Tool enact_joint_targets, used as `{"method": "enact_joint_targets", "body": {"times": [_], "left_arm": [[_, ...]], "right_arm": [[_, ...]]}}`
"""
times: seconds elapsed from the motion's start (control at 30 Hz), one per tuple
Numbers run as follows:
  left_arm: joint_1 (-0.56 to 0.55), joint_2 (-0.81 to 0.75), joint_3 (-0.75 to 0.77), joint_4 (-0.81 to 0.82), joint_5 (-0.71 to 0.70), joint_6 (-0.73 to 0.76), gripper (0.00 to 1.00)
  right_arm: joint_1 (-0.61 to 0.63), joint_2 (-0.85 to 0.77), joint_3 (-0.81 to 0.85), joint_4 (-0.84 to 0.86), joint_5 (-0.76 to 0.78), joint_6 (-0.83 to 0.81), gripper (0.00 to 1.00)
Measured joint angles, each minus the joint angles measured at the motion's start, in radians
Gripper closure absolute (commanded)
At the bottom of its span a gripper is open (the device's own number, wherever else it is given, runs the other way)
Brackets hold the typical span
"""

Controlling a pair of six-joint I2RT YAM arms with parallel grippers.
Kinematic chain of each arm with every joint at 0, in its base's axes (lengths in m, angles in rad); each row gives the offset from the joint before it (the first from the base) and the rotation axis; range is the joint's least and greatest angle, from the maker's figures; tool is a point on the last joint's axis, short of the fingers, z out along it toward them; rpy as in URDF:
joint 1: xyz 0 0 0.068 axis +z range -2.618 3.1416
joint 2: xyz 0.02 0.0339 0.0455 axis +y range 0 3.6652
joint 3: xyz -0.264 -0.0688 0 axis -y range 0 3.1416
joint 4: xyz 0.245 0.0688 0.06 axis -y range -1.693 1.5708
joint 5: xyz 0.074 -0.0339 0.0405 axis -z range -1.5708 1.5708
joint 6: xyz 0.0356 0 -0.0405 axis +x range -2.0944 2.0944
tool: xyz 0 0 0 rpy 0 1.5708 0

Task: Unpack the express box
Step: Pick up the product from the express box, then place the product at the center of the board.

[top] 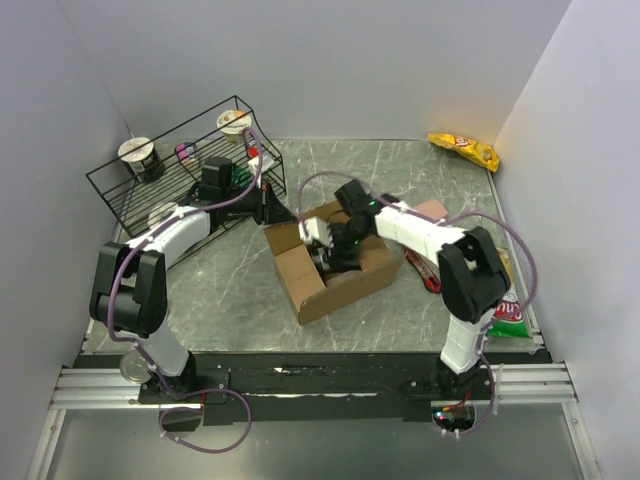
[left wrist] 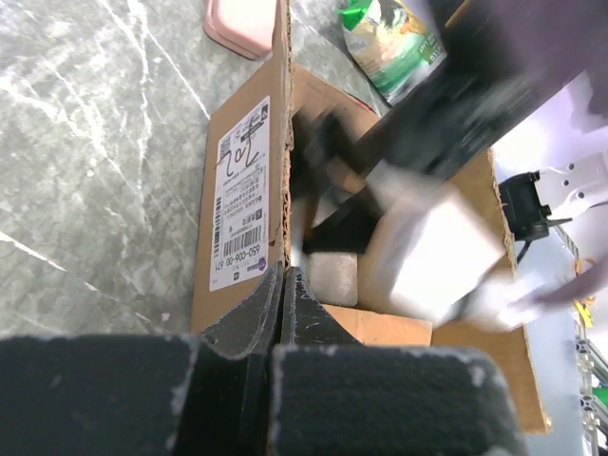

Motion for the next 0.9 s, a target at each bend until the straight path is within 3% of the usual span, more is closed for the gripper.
{"method": "enact_joint_targets", "body": {"times": [0.17, 0.43, 0.57, 0.77, 0.87, 0.9], "left_arm": [[-0.003, 0.000, 0.002, -0.001, 0.005, 0.003, 0.99], [0.000, 0.002, 0.041, -0.081, -0.018, 0.050, 0.99], [-0.002, 0.002, 0.070, -0.137, -0.037, 0.087, 0.99], [-0.002, -0.001, 0.077, -0.197, -0.093, 0.109, 0.99], [-0.002, -0.033, 0.055, -0.194, -0.130, 0.095, 0.99], [-0.002, -0.054, 0.040, -0.191, -0.142, 0.089, 0.99]], "right_arm": [[-0.080, -0.135, 0.135, -0.084, -0.139, 0.234, 1.00], [-0.231, -0.327, 0.221, 0.114, -0.227, 0.751, 1.00], [-0.359, -0.322, 0.194, 0.192, -0.088, 0.965, 1.00], [-0.505, -0.227, 0.169, 0.185, 0.219, 1.089, 1.00], [-0.556, -0.150, 0.131, 0.185, 0.285, 1.104, 0.61], [-0.568, -0.128, 0.119, 0.173, 0.293, 1.102, 0.36]]}}
